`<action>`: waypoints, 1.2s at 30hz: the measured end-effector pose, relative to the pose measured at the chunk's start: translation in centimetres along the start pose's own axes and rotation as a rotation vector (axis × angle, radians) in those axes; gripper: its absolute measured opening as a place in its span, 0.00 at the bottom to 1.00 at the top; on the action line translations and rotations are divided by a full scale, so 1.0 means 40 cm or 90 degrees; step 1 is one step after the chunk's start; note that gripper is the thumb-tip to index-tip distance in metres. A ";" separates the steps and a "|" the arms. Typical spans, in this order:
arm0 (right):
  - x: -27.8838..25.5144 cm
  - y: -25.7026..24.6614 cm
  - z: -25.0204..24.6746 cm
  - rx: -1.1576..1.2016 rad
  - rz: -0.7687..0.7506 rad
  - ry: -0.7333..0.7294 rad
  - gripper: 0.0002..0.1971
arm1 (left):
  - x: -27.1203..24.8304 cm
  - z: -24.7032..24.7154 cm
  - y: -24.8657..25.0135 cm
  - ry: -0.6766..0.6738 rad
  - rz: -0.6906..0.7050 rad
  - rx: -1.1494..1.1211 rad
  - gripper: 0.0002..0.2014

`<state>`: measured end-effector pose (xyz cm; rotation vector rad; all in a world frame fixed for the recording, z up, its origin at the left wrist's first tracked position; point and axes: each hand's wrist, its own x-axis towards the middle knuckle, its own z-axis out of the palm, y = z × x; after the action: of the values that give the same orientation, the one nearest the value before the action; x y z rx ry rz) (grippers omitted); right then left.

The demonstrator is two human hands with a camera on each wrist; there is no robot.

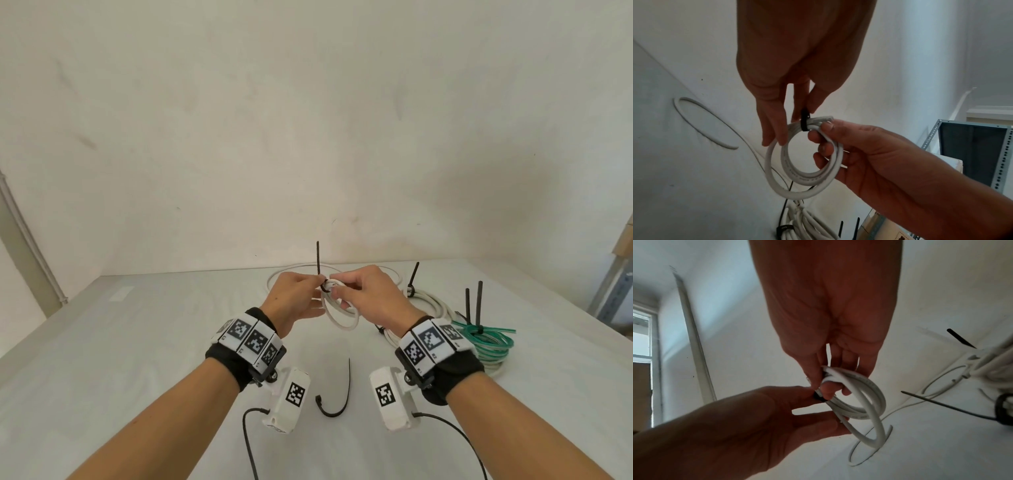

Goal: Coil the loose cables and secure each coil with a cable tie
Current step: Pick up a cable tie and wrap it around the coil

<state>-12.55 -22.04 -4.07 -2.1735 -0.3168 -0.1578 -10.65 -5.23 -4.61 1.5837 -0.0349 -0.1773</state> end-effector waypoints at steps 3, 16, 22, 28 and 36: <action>-0.010 -0.004 0.003 -0.081 -0.036 -0.015 0.11 | 0.009 0.007 -0.004 0.038 -0.004 0.027 0.12; 0.000 0.009 0.019 -0.126 -0.044 0.058 0.20 | 0.008 -0.012 -0.010 0.036 -0.058 -0.228 0.13; 0.005 0.032 0.010 0.113 0.149 -0.033 0.16 | 0.018 0.015 -0.010 -0.027 -0.019 -0.085 0.18; -0.003 0.053 0.018 -0.026 0.088 0.028 0.17 | 0.009 0.071 -0.057 -0.044 0.096 0.257 0.13; -0.044 0.059 0.009 0.026 0.048 0.094 0.13 | 0.021 0.114 -0.053 -0.075 0.198 0.444 0.17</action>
<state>-13.57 -23.34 -6.52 -2.1160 -0.1530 -0.2651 -10.63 -9.79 -6.86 2.2315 -0.4762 -0.0079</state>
